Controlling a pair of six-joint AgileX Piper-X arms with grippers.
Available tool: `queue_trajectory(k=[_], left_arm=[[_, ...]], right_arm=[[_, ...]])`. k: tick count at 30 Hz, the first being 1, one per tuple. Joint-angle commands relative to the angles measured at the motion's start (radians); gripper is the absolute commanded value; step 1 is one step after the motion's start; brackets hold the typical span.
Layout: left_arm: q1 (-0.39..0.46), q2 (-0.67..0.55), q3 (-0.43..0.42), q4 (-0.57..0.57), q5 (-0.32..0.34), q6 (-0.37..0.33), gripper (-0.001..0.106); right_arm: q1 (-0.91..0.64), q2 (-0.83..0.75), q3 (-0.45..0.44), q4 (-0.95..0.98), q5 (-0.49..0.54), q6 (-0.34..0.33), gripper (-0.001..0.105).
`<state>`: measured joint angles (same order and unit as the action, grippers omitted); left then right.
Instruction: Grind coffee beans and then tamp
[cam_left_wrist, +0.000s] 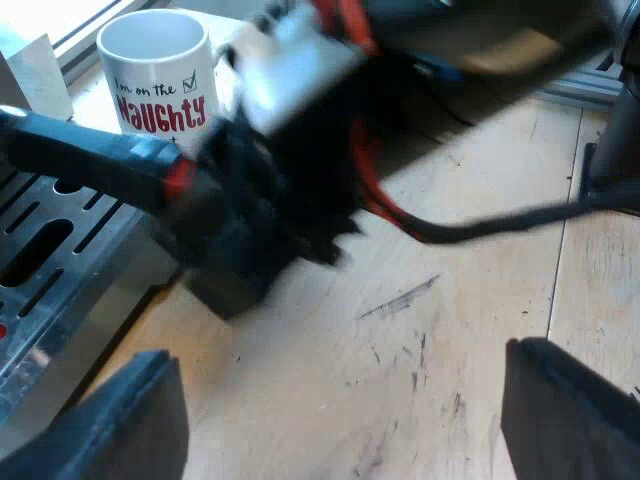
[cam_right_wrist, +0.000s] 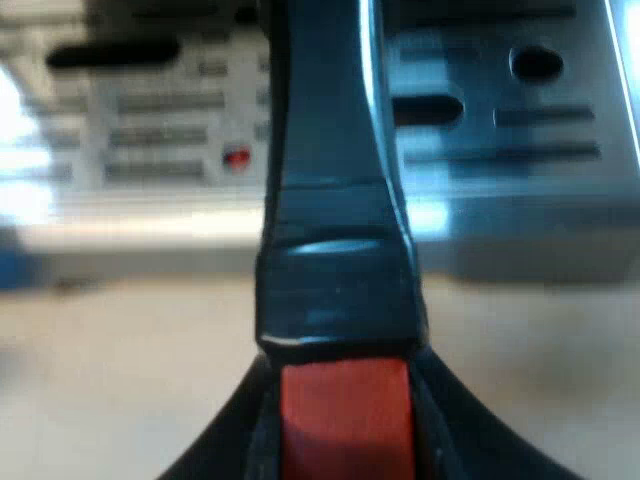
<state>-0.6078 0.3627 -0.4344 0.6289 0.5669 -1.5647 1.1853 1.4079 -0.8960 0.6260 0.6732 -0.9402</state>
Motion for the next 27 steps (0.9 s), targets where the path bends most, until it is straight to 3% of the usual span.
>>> queue_trajectory(k=[1, 7, 11, 18, 27], left_arm=[[-0.006, -0.006, -0.002, 0.001, 0.013, 0.0, 0.067], [-0.006, -0.006, -0.002, 0.001, 0.013, 0.0, 0.067], [-0.006, -0.006, -0.002, 0.001, 0.013, 0.0, 0.067], [-0.006, -0.006, -0.002, 0.001, 0.013, 0.0, 0.067], [-0.006, -0.057, -0.05, 0.089, 0.013, -0.009, 0.067]], right_arm=[[0.031, -0.009, -0.005, 0.009, -0.018, -0.013, 0.0], [0.044, -0.009, -0.005, 0.019, -0.01, 0.003, 0.0], [0.077, -0.009, -0.005, 0.069, 0.015, 0.068, 0.0], [0.151, -0.009, -0.005, 0.121, 0.054, 0.116, 0.0], [0.195, -0.06, -0.005, 0.149, 0.07, 0.123, 0.0]])
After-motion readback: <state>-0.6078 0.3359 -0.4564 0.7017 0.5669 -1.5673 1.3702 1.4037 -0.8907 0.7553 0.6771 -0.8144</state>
